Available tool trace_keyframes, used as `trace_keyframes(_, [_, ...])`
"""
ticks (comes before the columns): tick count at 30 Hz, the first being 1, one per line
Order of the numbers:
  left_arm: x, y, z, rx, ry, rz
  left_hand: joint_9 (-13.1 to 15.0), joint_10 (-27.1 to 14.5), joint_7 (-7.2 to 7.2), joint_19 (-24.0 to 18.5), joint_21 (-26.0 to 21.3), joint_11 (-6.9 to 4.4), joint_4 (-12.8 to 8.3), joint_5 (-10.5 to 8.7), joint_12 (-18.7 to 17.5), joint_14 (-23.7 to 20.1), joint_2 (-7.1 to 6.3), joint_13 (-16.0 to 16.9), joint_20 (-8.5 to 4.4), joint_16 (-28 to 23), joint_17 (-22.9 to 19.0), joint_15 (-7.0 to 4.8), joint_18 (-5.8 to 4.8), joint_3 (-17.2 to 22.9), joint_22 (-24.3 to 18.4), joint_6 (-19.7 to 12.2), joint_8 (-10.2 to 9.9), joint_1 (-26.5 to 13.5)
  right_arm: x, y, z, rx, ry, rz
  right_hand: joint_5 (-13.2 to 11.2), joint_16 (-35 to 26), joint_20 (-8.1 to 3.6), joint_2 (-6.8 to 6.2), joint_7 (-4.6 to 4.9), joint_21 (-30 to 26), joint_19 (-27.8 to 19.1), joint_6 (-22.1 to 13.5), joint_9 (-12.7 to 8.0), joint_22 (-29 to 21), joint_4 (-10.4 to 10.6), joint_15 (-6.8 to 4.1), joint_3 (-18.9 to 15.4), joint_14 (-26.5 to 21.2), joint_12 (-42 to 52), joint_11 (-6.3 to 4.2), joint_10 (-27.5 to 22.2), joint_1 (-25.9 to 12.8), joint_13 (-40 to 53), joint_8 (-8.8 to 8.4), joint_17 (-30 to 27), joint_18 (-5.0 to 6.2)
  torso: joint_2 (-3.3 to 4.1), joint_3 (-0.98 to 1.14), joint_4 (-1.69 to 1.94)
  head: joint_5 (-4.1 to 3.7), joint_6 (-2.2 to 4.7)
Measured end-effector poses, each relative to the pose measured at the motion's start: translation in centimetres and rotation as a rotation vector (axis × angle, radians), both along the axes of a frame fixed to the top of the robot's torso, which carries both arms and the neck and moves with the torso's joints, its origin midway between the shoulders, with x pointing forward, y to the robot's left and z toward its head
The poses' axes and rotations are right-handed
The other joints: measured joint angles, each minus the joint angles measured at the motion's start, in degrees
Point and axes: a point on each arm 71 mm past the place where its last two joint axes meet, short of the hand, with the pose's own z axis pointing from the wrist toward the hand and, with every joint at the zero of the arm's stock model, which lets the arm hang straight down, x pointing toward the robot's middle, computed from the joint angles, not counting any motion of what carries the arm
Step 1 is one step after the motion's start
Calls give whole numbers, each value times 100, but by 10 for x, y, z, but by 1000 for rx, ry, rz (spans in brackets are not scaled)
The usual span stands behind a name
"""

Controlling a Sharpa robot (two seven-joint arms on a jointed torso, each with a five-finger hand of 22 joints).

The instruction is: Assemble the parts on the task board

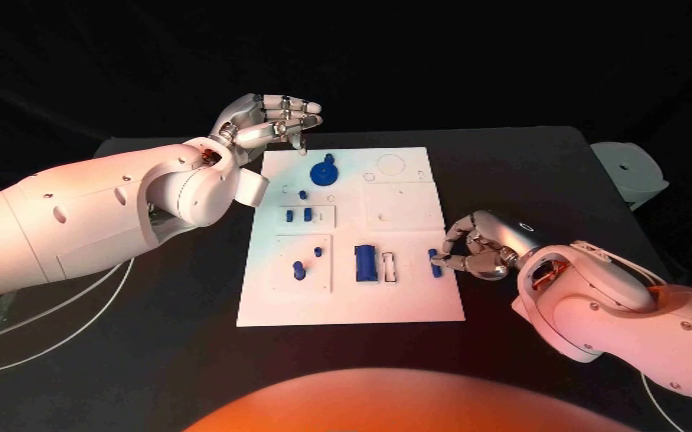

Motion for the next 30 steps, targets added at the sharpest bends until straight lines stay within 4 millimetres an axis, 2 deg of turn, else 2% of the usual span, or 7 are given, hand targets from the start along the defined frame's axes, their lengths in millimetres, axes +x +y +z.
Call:
trace_keyframes(11, [0, 0, 0, 0, 0, -1, 0, 0, 0, 0, 0, 0, 0, 0, 0, 0, 0, 0, 0, 23, -7, 0, 0, 0, 0, 0, 0, 0, 2, 8, -15, -25, 42, 5, 20, 0, 0, 0, -19, 0, 0, 62, 0, -1, -8, 0, 41, 0, 0, 0, 0, 0, 2, 0, 0, 0, 4, -4, 1, 9, 1])
trace_keyframes(15, [0, 0, 0, 0, 0, 0, 0, 0, 0, 0, 0, 0, 0, 0, 0, 0, 0, 0, 0, 23, -7, 0, -1, 0, 0, 0, 0, 0, 4, 8, -17, -33, 41, 4, 43, 0, 0, 0, -39, 0, 0, 82, 10, -1, -24, 0, 57, 0, 0, 0, 0, 0, 2, 10, -1, 0, 7, -4, 16, 12, 1])
trace_keyframes(20, [0, 0, 0, 0, 0, 0, 0, 0, 0, 0, 0, 0, 0, 0, 0, 0, 0, 0, 0, 23, -7, 0, -1, 0, 0, 0, 0, 0, 6, 9, -17, -45, 29, 11, 43, 0, 0, 0, -53, 0, 0, 117, 29, -1, -32, 0, 96, 0, 0, 0, 0, 1, 3, -5, -1, 0, 16, -8, 40, -23, 13])
trace_keyframes(24, [0, 0, 0, 0, 0, 0, 0, 0, 0, 0, 0, 0, 0, 0, 0, 0, 0, 1, 0, 23, -7, 0, 0, 0, 0, 0, 0, 0, 7, 12, -17, -51, 19, 19, 43, 0, 0, 5, -84, 0, 0, 148, 27, -1, -73, 0, 235, 0, 9, 0, 0, 189, 11, -40, -1, 0, 24, -9, 62, -49, 18])
trace_keyframes(26, [0, 0, 0, 0, 0, 0, 0, 0, 0, 0, 0, 0, 0, 0, 0, 0, 0, 1, 0, 23, -7, 0, 0, 0, 1, 0, 0, 0, 7, 14, -16, -54, 11, 25, 63, 0, 0, -17, -111, 0, 0, 175, -13, -1, -147, 0, 400, 0, 25, 0, 0, 406, 20, -75, -1, 0, 27, -12, 75, -65, 19])
trace_keyframes(30, [0, 0, 0, 0, 1, 0, -2, 0, 0, 0, 0, 0, 0, 0, 24, 0, 0, -1, 0, 23, -7, 0, 0, 0, -4, 0, 0, 0, 7, 17, -15, -63, -5, 40, -72, 0, 0, -174, -134, 0, 0, 260, -60, -2, -338, -45, 874, -1, 1, -52, 10, 751, 27, -115, -1, 0, 37, -14, 104, -96, 20])
